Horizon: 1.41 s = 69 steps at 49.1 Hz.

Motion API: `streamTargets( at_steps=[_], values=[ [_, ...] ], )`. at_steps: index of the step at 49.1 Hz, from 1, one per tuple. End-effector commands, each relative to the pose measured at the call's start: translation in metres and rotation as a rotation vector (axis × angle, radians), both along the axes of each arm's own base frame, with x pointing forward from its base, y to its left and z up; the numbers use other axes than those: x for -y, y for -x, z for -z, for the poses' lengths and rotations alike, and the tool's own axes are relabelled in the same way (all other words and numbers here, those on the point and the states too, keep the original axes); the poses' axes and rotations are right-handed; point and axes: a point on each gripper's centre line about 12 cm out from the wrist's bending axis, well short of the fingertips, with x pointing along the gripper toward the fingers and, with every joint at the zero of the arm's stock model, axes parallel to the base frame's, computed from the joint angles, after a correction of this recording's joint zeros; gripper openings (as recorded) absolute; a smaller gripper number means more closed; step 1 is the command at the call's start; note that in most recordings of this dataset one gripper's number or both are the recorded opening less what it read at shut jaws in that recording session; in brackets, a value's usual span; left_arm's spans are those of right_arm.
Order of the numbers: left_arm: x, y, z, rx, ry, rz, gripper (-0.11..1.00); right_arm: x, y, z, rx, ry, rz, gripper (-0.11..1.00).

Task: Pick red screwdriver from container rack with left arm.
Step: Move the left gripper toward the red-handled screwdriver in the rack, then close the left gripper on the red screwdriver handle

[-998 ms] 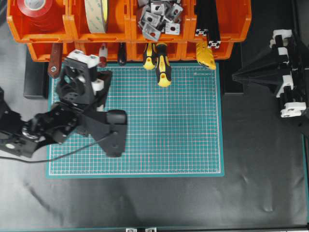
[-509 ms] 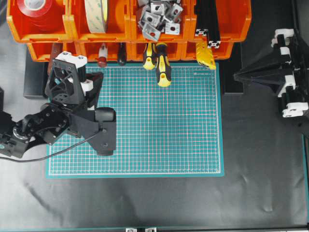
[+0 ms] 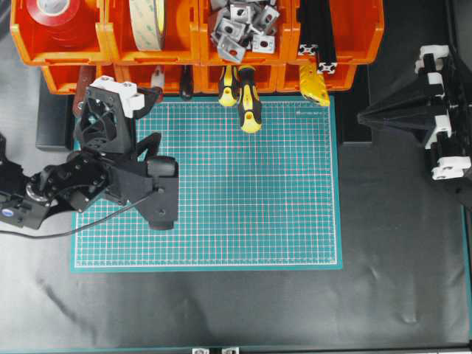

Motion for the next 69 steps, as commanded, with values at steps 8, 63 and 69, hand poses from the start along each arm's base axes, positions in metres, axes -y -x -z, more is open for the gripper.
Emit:
streamTargets(
  at_steps=[8, 63, 69],
  values=[
    [-0.017, 0.001, 0.002, 0.003, 0.004, -0.039, 0.89, -0.003, 0.001, -0.008, 0.008, 0.003, -0.015, 0.0],
    [-0.028, -0.007, 0.005, -0.015, -0.008, -0.077, 0.71, -0.011, 0.004, -0.004, -0.032, -0.003, -0.056, 0.0],
    [-0.029, -0.009, 0.001, -0.003, -0.006, -0.086, 0.64, -0.011, 0.004, -0.003, -0.033, -0.005, -0.056, 0.0]
  ],
)
